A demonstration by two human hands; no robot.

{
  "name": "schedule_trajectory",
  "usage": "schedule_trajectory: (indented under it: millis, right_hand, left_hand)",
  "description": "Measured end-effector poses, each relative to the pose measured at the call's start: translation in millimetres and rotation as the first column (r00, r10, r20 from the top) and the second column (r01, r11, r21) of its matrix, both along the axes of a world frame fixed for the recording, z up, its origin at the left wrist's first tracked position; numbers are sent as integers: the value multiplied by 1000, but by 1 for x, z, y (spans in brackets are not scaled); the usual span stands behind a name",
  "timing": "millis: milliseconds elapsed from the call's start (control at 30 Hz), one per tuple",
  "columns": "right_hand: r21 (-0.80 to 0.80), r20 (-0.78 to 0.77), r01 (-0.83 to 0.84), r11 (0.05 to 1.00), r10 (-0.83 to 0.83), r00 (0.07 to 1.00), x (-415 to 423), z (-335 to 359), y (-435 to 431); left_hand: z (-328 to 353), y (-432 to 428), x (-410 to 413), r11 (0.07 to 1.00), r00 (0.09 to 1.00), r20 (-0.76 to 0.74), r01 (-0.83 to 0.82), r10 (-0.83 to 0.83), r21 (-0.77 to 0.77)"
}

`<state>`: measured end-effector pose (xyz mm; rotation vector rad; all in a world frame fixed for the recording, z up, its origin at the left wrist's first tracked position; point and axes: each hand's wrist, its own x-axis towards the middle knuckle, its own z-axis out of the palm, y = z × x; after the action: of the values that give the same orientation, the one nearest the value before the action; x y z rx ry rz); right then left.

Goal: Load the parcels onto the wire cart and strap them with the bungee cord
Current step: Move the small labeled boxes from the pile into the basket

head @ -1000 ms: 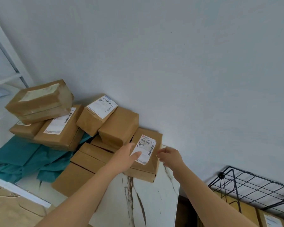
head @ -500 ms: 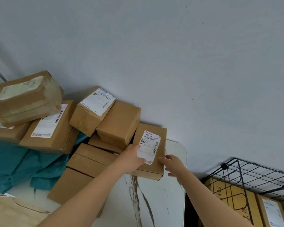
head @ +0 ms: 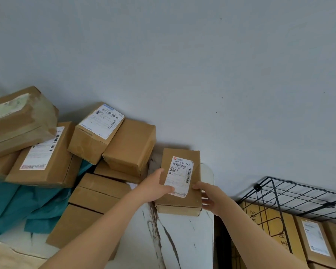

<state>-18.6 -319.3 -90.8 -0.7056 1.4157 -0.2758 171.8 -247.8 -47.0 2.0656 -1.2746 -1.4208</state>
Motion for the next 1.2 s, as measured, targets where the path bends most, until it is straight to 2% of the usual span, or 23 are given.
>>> schedule_trajectory:
  millis: [233,333,433,533,700,900,1200]
  right_hand:
    - [-56,36,35,998,-33,999,-19,21,8]
    - [-92,60,49,995,-44,997,-28,32,16]
    - [-112,75,79,991,-71,995,-39,41,28]
    - [-135,98,94,986,-81,992,-48,49,43]
    - [-186,116,112,976,-92,989,-58,62,73]
    - [-218,118,258,941,-237,964,-72,62,110]
    - [-290,77,394,872,-390,918,-117,65,152]
  left_hand:
    - [7,1,-13,976,973,-145,-193,177,-105]
    - [8,1,-20,958,943,-225,-271,245,-96]
    - [9,3,-27,956,917,-316,-283,244,-82]
    - [3,8,-31,959,878,-419,-279,232,-52]
    - [4,19,-44,981,821,-559,-184,116,-66]
    - [1,27,-61,986,784,-620,-125,27,-115]
    - [1,38,-111,995,734,-679,-59,-10,-79]
